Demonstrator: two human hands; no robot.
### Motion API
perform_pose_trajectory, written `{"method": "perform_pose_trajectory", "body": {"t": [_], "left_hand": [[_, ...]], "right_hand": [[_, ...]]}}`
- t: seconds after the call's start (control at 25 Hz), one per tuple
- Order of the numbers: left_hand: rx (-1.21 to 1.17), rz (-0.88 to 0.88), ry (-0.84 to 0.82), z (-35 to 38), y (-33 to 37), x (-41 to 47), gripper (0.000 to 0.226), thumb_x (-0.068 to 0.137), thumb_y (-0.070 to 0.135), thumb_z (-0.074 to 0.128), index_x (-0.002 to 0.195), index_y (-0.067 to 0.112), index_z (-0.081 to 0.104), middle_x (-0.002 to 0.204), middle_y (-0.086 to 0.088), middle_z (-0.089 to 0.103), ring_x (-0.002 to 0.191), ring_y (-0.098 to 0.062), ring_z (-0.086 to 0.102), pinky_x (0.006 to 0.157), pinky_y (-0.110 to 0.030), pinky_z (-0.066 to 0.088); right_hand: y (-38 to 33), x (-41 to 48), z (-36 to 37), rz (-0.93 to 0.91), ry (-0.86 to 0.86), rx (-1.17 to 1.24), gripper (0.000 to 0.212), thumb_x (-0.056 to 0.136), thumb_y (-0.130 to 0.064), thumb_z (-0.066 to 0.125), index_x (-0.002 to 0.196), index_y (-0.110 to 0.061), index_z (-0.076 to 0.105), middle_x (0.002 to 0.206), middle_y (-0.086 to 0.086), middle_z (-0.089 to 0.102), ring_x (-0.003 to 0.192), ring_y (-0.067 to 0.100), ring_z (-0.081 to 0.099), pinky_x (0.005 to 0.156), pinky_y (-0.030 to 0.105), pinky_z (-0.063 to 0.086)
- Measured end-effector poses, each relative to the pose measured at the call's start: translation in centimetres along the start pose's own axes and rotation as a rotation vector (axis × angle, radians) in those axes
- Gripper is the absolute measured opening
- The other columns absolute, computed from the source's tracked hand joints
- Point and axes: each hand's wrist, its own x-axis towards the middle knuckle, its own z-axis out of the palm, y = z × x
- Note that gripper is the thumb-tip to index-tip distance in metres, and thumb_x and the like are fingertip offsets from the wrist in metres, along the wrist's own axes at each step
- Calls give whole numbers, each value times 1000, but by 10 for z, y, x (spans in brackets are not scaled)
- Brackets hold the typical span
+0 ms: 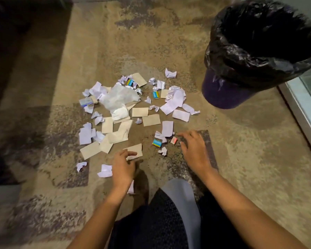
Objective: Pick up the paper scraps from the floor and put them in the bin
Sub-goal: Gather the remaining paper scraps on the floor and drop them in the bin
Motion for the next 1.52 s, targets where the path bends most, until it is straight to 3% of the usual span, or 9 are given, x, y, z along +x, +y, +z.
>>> {"method": "perform_pose_trajectory", "body": {"t": [0.16, 0.32, 0.48, 0.6, 0.76, 0.92, 1.2, 1.28, 1.52], "left_hand": [[220, -152, 15, -3, -56, -13, 61, 77, 16, 69, 131, 34, 49, 154, -16, 16, 142, -37, 12, 113, -49, 18], [355, -216, 6, -10, -85, -11, 69, 87, 15, 65, 136, 52, 34, 158, -6, -16, 143, -41, -10, 114, -55, 4], [293, -88, 32, -13, -102, -6, 58, 90, -4, 51, 137, 30, 47, 159, -9, 4, 143, -37, 13, 117, -46, 15], [153, -80, 99, -14, -102, -11, 43, 91, -4, 48, 129, 13, 57, 150, -11, 31, 137, -28, 32, 112, -29, 27], [178, -54, 199, -21, -99, -18, 36, 88, -4, 55, 120, 10, 63, 134, -15, 50, 123, -28, 49, 101, -27, 36], [176, -79, 245, -34, -105, -13, 31, 88, 2, 59, 118, 7, 64, 128, -17, 53, 119, -31, 51, 101, -37, 40], [293, -161, 230, -64, -120, 18, 26, 85, 20, 68, 109, 12, 68, 156, -13, 19, 139, -40, 16, 109, -52, 25], [224, -173, 163, -68, -127, 29, 30, 86, 20, 67, 114, 8, 67, 154, -11, 27, 141, -33, 25, 115, -46, 23], [119, -287, 263, -65, -131, 25, 30, 88, 23, 64, 115, 10, 68, 114, -12, 68, 104, -27, 63, 96, -33, 43]], "right_hand": [[-18, -6, 63, -21, -200, 44, 46, 82, 0, 63, 125, -14, 59, 126, 11, 51, 116, 31, 48, 98, 40, 44], [-49, -28, 111, -75, -587, -68, 66, 86, -20, 66, 143, -34, 36, 156, 7, 18, 141, 35, 18, 114, 49, 25], [-79, -52, 137, -342, -777, -229, 72, 84, -29, 67, 144, -40, 29, 160, 6, -3, 144, 38, -9, 113, 63, -1], [-82, -60, 144, -649, -740, -222, 55, 75, -20, 75, 128, -26, 57, 146, 20, 35, 136, 42, 26, 107, 59, 28], [-80, -69, 148, -878, -593, -190, 14, 65, -7, 76, 75, -12, 68, 92, 14, 62, 93, 34, 58, 63, 35, 52], [-80, -69, 151, -813, -579, -201, 28, 47, 2, 82, 66, -7, 63, 81, 11, 62, 78, 28, 61, 45, 26, 44], [-73, -48, 150, -450, -355, -19, 45, 81, 0, 62, 123, -12, 53, 129, 7, 51, 111, 26, 52, 78, 32, 48], [-65, -37, 144, -384, -249, -21, 36, 98, -30, 44, 134, -25, 43, 135, -7, 46, 121, 20, 47, 94, 33, 43], [-55, -15, 145, -135, -135, 90, 24, 90, -13, 52, 111, -25, 54, 112, -9, 57, 104, 17, 56, 80, 39, 50]]}}
